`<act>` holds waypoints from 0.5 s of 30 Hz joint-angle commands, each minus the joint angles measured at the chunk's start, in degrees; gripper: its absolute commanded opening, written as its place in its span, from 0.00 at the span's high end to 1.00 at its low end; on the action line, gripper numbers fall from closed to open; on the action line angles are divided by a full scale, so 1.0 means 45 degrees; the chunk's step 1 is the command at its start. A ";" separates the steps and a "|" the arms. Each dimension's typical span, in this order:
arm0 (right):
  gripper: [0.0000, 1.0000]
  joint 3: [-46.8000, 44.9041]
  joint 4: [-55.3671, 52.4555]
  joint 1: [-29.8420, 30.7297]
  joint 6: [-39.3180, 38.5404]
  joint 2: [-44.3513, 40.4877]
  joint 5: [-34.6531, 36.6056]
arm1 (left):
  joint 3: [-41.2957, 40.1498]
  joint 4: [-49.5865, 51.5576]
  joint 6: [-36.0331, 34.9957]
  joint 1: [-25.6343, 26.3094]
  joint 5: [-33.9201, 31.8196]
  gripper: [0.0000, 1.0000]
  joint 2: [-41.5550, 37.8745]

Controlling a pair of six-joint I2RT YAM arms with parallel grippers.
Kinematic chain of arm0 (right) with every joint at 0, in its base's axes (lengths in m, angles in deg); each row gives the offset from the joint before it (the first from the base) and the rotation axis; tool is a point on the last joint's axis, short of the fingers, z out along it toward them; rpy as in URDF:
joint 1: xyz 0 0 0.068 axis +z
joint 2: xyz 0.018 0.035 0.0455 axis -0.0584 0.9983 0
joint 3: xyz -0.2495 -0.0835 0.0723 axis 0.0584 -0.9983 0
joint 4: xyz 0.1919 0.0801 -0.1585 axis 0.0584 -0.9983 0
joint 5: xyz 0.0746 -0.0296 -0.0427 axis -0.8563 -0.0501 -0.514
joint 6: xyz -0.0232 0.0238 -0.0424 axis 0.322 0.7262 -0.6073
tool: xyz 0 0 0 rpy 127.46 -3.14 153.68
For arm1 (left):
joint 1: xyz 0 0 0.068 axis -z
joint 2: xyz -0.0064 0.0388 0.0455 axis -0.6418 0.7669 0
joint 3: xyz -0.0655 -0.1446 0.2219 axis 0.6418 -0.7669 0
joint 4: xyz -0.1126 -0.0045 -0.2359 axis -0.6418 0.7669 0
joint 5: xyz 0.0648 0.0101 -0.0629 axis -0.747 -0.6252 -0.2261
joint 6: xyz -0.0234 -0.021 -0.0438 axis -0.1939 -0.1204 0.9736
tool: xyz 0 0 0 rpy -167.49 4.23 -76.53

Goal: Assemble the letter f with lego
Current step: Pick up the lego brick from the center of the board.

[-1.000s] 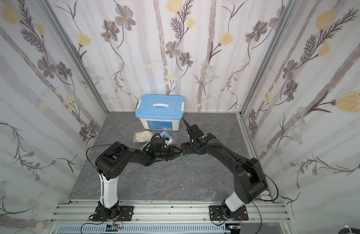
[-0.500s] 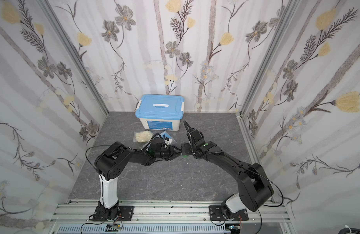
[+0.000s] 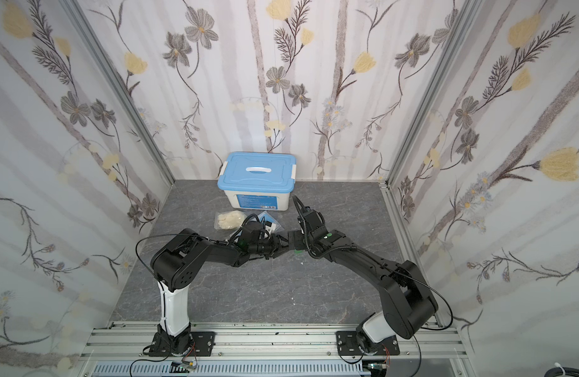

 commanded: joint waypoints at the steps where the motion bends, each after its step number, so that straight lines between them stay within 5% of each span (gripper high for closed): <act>1: 0.05 -0.0007 0.0711 0.0072 0.0026 0.0041 0.0350 | 0.0066 0.0571 -0.0075 0.0002 -0.0242 0.57 -0.0063; 15: 0.12 0.0025 0.0775 0.0122 -0.0061 0.0294 0.0826 | 0.0174 0.0671 -0.0094 0.0003 -0.0224 0.57 -0.0090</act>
